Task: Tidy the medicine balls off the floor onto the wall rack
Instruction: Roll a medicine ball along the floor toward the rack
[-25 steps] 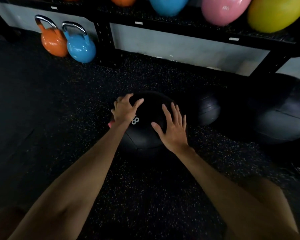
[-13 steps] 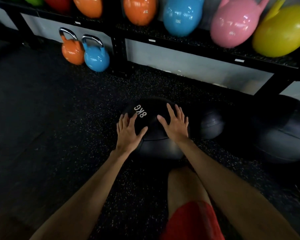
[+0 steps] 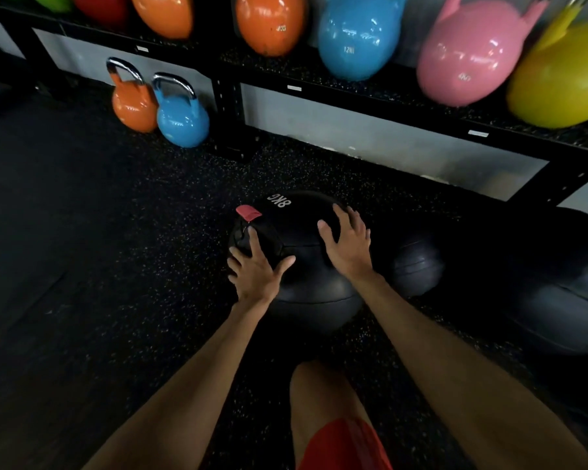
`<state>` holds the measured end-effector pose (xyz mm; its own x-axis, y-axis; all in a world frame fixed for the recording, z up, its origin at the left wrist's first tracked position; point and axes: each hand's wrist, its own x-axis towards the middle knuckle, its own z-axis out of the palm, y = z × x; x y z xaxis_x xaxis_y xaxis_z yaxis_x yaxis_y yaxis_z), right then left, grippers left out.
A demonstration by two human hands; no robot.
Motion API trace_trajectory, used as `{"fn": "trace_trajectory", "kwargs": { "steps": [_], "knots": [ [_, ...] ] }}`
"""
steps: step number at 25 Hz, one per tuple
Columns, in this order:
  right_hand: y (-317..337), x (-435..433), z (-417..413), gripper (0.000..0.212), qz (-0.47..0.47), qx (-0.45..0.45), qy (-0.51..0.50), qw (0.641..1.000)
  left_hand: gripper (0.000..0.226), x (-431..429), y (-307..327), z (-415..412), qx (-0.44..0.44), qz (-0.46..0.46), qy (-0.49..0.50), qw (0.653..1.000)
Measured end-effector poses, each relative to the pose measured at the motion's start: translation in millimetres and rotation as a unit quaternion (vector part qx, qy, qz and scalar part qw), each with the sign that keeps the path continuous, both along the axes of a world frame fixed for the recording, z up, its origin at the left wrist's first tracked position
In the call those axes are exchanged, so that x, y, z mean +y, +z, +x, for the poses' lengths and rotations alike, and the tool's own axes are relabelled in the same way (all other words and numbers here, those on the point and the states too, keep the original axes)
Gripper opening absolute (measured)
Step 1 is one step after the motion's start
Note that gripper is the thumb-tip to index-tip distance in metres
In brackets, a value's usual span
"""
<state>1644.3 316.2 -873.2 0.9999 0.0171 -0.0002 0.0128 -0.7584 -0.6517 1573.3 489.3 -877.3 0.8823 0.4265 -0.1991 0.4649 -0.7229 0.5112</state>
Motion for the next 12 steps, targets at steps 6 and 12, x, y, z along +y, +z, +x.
{"fn": "trace_trajectory", "kwargs": {
  "steps": [6,12],
  "knots": [
    [-19.2,-14.9,26.0,0.077,0.036,0.01,-0.021,0.999,0.098,-16.2,18.9,105.7,0.044,0.019,0.005,0.999],
    [-20.5,-35.0,107.8,0.075,0.08,0.075,-0.094,0.99,0.083,-19.8,11.1,137.2,-0.127,-0.036,-0.064,0.989]
  ]
}}
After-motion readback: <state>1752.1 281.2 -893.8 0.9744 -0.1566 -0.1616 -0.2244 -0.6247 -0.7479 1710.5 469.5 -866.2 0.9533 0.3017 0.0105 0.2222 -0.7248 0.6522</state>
